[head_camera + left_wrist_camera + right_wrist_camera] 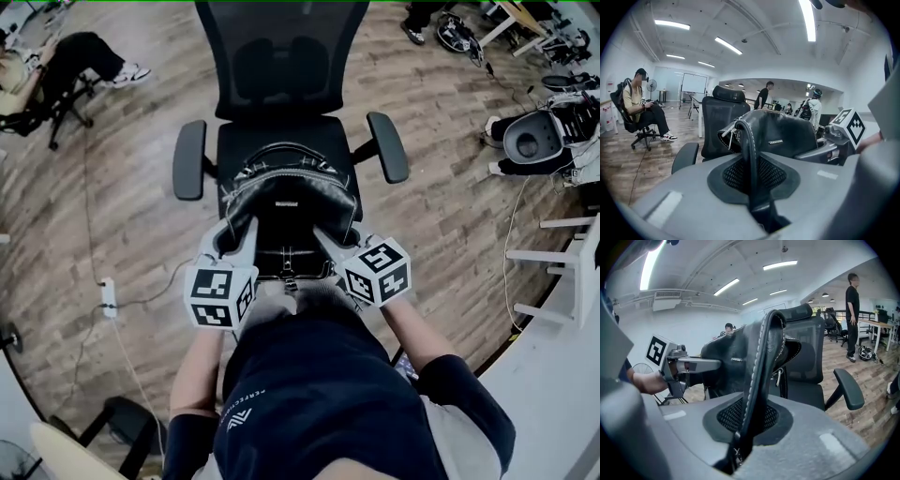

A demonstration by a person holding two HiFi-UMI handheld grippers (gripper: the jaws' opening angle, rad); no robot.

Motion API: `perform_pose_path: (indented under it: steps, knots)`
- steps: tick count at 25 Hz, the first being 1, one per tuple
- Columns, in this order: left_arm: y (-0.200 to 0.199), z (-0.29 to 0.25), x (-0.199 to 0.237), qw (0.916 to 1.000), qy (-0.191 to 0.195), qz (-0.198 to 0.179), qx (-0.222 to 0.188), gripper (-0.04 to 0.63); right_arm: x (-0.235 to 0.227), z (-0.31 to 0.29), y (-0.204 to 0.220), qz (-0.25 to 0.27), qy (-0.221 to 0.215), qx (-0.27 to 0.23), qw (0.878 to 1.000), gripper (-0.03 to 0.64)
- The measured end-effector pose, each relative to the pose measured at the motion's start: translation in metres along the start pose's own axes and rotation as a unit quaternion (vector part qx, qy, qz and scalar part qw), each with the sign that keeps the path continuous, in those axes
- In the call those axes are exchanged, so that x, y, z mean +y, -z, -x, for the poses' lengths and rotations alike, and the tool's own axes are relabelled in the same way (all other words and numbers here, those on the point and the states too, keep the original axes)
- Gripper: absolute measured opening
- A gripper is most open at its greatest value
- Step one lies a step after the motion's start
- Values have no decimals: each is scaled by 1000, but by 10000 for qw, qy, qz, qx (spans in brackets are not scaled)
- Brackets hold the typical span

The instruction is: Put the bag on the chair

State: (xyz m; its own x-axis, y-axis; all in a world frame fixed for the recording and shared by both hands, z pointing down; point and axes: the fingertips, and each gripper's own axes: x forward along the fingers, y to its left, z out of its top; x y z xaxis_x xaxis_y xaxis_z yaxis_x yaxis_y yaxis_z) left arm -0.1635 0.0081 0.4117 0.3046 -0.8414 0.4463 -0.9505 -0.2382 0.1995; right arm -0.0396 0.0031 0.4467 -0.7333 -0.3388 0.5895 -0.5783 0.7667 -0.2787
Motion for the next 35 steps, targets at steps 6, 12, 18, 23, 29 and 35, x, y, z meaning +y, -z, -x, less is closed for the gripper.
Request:
perform_pose_path:
  steps: [6,12,18,23,29,35]
  knots:
    - [-11,-50,13,9998,-121,78,164,72,-45,-25,-16,-69,-55,98,9999,32]
    - [-20,-110,31,9996,-242,105,129,69,-98,-58,-30,-100,-77,136,9998,32]
    - [-27,-171,48,9994,-228,91,261,69,-149,-89,-42,-161,26,169,9997,32]
    - [-33,-214,63,9992,-131,130,342,71,-185,-115,-51,-183,117,141,9997,34]
    - [-33,-260,82,9987,-267,231,371,67,-225,-147,-59,-114,215,114,9996,35]
    - [-18,-296,98,9976,-275,129,620,69,-248,-174,-49,-224,320,140,9991,36]
